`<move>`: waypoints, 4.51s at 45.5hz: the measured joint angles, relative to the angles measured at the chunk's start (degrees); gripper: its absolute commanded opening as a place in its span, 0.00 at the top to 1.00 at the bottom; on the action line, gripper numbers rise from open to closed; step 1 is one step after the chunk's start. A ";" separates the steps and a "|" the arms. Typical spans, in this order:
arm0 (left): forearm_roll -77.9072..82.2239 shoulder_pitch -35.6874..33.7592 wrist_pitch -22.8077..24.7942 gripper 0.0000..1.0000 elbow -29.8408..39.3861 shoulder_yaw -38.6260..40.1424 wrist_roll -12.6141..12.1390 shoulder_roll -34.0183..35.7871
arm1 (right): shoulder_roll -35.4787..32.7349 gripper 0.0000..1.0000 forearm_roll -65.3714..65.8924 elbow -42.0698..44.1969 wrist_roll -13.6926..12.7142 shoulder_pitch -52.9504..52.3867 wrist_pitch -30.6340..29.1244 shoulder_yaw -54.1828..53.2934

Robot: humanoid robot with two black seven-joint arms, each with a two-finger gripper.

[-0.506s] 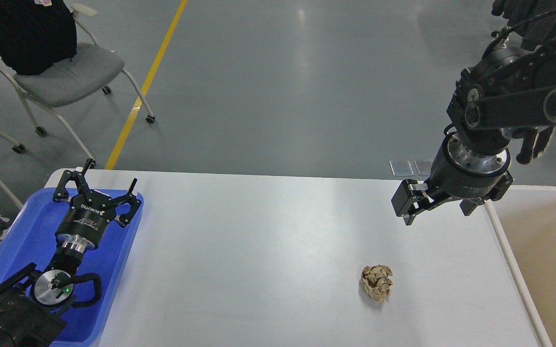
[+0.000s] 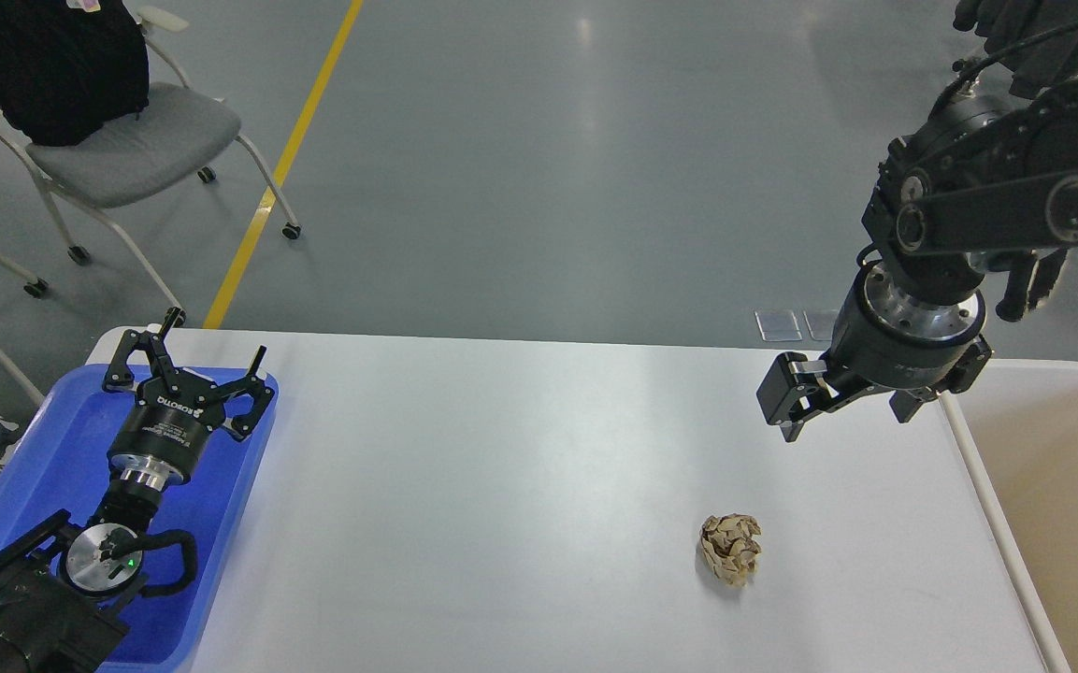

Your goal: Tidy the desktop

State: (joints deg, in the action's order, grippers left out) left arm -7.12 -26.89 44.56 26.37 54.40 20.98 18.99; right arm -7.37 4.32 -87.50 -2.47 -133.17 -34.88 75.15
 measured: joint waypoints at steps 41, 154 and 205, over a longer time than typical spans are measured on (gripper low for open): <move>-0.01 0.00 0.03 0.01 0.00 0.00 -0.06 0.00 | 7.11 0.00 -5.91 14.20 0.08 22.72 9.59 -3.57; 0.00 0.00 0.03 0.01 0.00 0.00 -0.06 -0.01 | 7.36 0.30 -4.57 36.35 0.17 55.15 23.57 -7.82; 0.00 -0.01 0.06 0.01 0.01 0.00 -0.14 -0.01 | 7.34 1.00 -3.06 23.38 0.53 40.21 21.04 -6.72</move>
State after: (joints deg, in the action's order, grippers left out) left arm -7.12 -26.90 44.61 26.37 54.41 20.84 18.99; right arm -0.02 1.26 -64.12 -1.94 -92.96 -13.84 68.43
